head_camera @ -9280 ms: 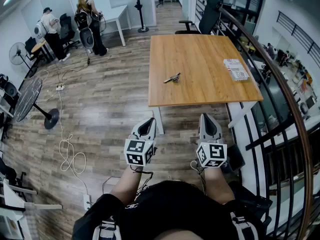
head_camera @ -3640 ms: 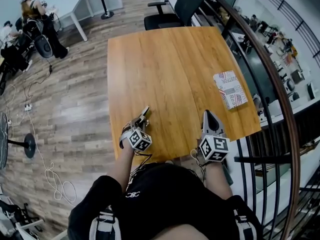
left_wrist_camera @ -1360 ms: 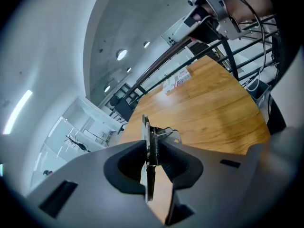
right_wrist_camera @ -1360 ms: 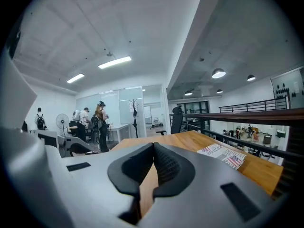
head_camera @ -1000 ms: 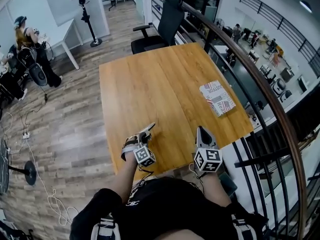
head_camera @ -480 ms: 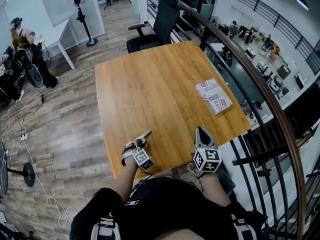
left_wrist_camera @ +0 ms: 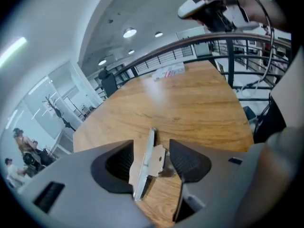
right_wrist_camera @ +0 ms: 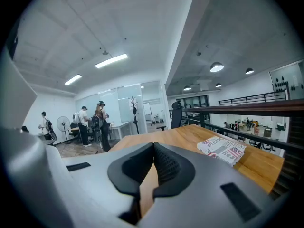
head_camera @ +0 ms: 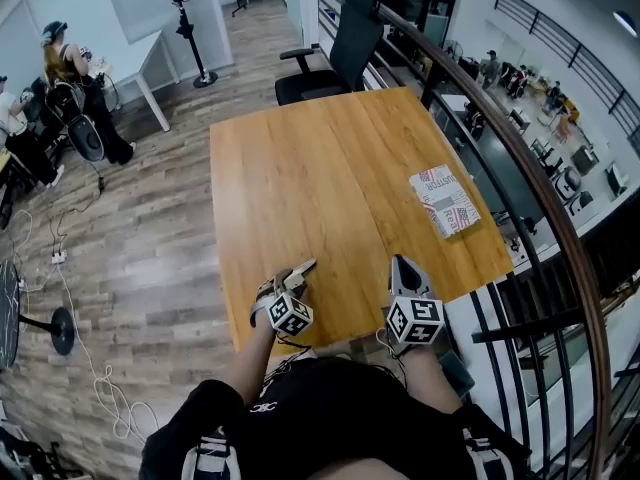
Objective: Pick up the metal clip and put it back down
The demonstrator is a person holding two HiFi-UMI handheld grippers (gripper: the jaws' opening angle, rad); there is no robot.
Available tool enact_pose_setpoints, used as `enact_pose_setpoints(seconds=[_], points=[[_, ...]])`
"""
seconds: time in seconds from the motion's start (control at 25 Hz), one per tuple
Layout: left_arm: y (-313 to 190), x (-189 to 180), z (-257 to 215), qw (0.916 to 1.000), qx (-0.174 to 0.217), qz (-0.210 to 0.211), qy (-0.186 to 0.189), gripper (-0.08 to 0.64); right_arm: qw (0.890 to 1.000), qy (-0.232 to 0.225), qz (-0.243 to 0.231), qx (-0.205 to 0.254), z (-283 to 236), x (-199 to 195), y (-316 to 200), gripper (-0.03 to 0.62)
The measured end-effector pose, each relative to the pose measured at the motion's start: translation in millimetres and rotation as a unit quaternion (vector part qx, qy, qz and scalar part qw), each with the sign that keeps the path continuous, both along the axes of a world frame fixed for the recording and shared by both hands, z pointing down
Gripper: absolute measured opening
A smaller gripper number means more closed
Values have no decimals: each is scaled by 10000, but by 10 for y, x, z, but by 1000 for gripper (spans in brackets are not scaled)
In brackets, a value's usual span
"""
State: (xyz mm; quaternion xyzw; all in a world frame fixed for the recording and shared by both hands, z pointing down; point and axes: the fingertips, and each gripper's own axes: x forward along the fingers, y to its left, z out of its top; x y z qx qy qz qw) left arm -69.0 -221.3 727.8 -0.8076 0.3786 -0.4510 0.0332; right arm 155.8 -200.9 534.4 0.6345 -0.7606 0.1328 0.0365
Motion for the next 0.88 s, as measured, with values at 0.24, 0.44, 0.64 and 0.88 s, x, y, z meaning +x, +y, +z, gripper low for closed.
enact_pose_setpoints(seconds=[0.24,0.44,0.64,0.88], points=[[-200,-219,-862,9831,671,-944,1419,85,9987,294,-320,261,-70,-299,-153,17],[-247,-560,-1694,9387,1208,-1749,2714,26,9945,464,-720,605,-189,-608,-256,15],[-126,-905,-2322,9190,1898,-1951,2851,25,9901,432,-1061,816,-337,-916,-297,15],[13,-1097,-2590,9058,2251,-2118,2899,23,9871,396,-1254,915,-384,-1091,-351,14]])
